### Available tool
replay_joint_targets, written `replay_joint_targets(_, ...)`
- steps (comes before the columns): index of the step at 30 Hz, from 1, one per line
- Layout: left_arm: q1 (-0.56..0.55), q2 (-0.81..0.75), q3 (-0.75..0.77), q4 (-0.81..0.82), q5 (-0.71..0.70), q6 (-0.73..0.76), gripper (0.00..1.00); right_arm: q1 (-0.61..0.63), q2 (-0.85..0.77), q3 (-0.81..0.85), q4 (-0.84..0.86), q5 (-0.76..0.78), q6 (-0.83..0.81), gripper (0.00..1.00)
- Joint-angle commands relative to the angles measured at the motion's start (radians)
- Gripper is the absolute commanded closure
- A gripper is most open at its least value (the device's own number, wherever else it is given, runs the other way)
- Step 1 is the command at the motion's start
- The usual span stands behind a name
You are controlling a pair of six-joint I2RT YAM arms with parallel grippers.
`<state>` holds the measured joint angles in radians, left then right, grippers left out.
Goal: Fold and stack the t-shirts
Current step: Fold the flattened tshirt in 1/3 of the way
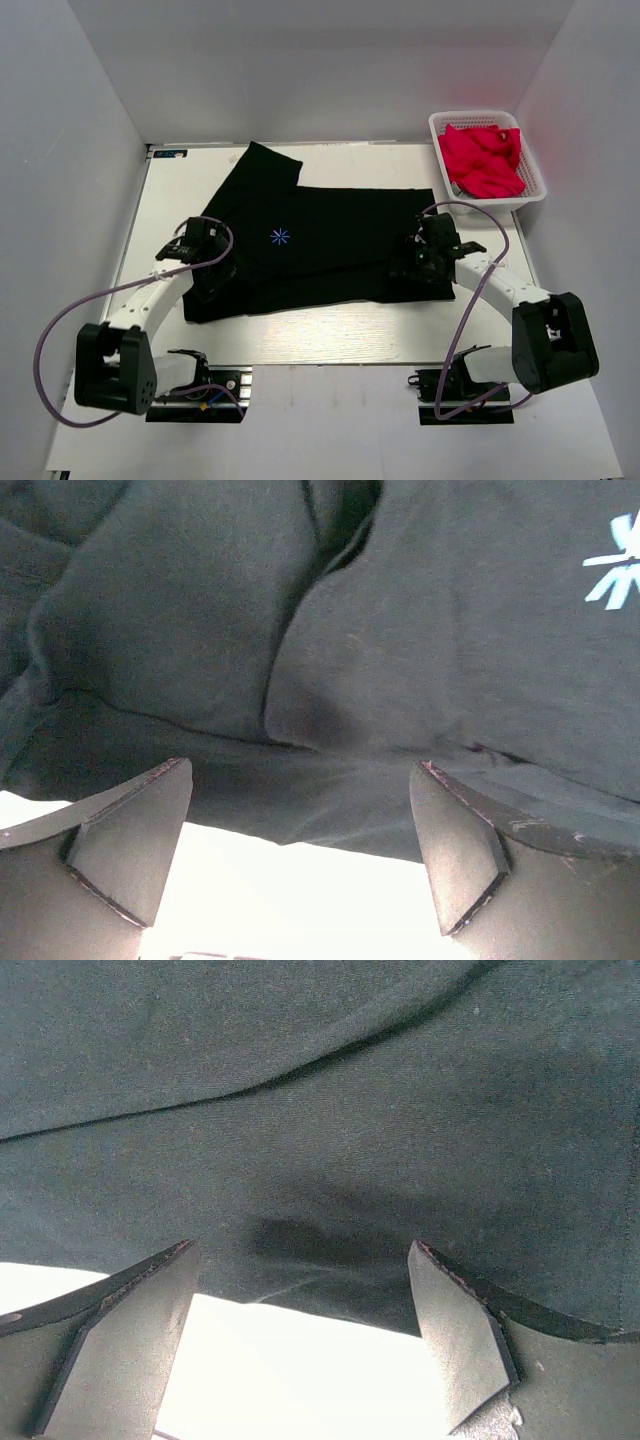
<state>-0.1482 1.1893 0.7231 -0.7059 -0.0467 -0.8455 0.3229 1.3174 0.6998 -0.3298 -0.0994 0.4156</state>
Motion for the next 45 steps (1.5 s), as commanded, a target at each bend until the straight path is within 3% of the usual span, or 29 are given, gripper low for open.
replay_joint_targets(1,-0.004,0.047,-0.001,0.054,0.041,0.033,0.0,-0.001,0.02,0.036,0.021,-0.019,0.0,0.1)
replay_joint_targets(4,-0.004,0.072,-0.025,0.112,0.074,0.033,0.12,-0.002,0.035,0.044,0.012,-0.023,-0.003,0.1)
replay_joint_targets(8,-0.004,0.095,-0.025,0.19,0.1,0.013,0.35,-0.001,0.055,0.056,0.006,-0.01,-0.006,0.1)
replay_joint_targets(9,-0.004,0.104,-0.025,0.201,0.1,0.013,0.46,-0.001,0.06,0.056,0.012,-0.011,-0.003,0.1)
replay_joint_targets(11,-0.004,0.118,-0.025,0.212,0.1,0.013,0.54,-0.001,0.072,0.058,0.009,-0.014,0.006,0.1)
replay_joint_targets(12,-0.004,0.127,-0.011,0.212,0.1,0.022,0.65,-0.002,0.072,0.058,0.009,-0.013,0.008,0.1)
replay_joint_targets(18,-0.004,0.188,0.035,0.189,0.057,0.031,1.0,-0.002,0.074,0.056,0.008,0.001,0.011,0.1)
replay_joint_targets(23,-0.004,0.188,0.035,0.23,0.093,0.063,1.0,-0.004,0.068,0.058,-0.002,0.006,0.012,0.1)
replay_joint_targets(26,-0.004,0.164,0.058,0.16,0.067,0.072,1.0,-0.002,0.065,0.055,-0.006,0.007,0.008,0.1)
replay_joint_targets(27,-0.004,0.155,0.071,0.107,0.047,0.072,0.82,-0.002,0.065,0.053,-0.006,0.007,0.009,0.1)
replay_joint_targets(30,-0.004,0.106,0.062,0.048,-0.022,0.053,0.56,-0.002,0.068,0.049,-0.002,-0.002,0.005,0.1)
replay_joint_targets(31,-0.004,0.092,0.053,0.027,-0.044,0.052,0.4,-0.005,0.074,0.05,-0.006,-0.002,0.005,0.1)
replay_joint_targets(34,-0.004,0.055,0.01,0.026,-0.044,0.052,0.24,-0.004,0.08,0.046,-0.003,-0.006,0.002,0.1)
replay_joint_targets(39,-0.004,0.052,-0.039,0.081,-0.035,0.042,0.27,-0.004,0.08,0.047,-0.005,-0.008,-0.006,0.1)
replay_joint_targets(45,-0.004,0.156,-0.03,0.129,-0.001,0.042,0.48,-0.002,0.092,0.053,-0.005,0.001,-0.008,0.1)
